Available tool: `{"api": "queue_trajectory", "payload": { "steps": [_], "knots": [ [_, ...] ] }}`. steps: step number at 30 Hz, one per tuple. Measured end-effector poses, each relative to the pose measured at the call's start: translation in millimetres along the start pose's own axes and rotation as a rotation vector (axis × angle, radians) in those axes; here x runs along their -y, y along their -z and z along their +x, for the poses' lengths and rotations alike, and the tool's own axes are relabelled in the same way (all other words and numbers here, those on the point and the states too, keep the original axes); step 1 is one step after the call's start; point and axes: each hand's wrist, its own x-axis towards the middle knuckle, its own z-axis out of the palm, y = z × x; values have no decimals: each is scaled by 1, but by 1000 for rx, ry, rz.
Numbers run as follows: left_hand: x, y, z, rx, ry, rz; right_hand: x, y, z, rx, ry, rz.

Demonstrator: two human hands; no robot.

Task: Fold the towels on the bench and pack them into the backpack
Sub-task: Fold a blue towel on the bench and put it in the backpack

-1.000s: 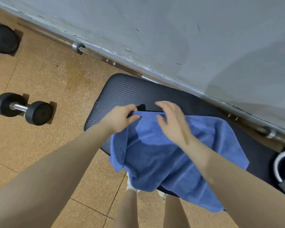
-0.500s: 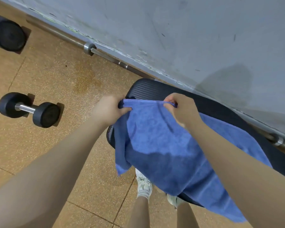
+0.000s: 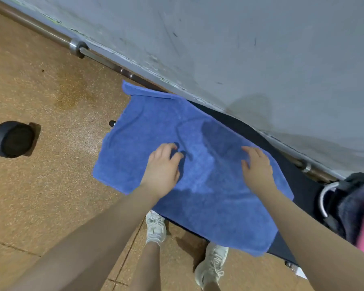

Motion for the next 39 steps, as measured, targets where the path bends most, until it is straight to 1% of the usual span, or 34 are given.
{"api": "queue_trajectory", "payload": {
  "steps": [3,6,10,12,14,15,17,19,21,23,25,27,29,30,31,34,36,37,39],
  "knots": [
    [-38,-32,-15,62,-178,-35,-59,5,-20,-26,-65,-11],
    [-85,-58,-20,126,-297,-23,-105,12,-29,-69,-201,37],
    [-153,-92,-29,236,-384,3,-153,15,-29,-160,-298,48],
    [-186,-113,-38,317,-396,-11,-175,10,-27,-162,-389,109],
    [-214,-133,-46,383,-383,26,-191,3,-26,-75,-485,245],
    [-227,-143,-50,400,-361,51,-198,-1,-27,-45,-495,337],
    [-246,-161,-59,433,-278,107,-205,-9,-30,-48,-444,522],
    [-262,-174,-67,504,-174,204,-204,-10,-30,-39,-396,771],
    [-273,-179,-71,480,-78,257,-200,-6,-29,63,-350,1040],
    [-279,-180,-72,452,-25,279,-199,-1,-27,138,-278,1200],
    [-283,-176,-71,431,-12,299,-200,5,-23,119,-186,1273],
    [-288,-168,-71,432,39,262,-202,11,-19,18,-101,1258],
    [-293,-165,-71,457,136,132,-210,18,-15,-117,-58,1145],
    [-298,-161,-71,491,185,48,-217,22,-14,-181,-29,1060],
    [-304,-158,-70,483,203,-20,-226,26,-14,-232,10,956],
    [-322,-153,-66,447,169,-146,-248,39,-18,-327,94,643],
    [-335,-157,-65,495,131,-231,-257,49,-21,-355,73,518],
    [-340,-161,-65,532,103,-272,-262,51,-22,-336,42,456],
    [-345,-170,-66,682,36,-336,-271,51,-21,-231,-38,312]
  ]
}}
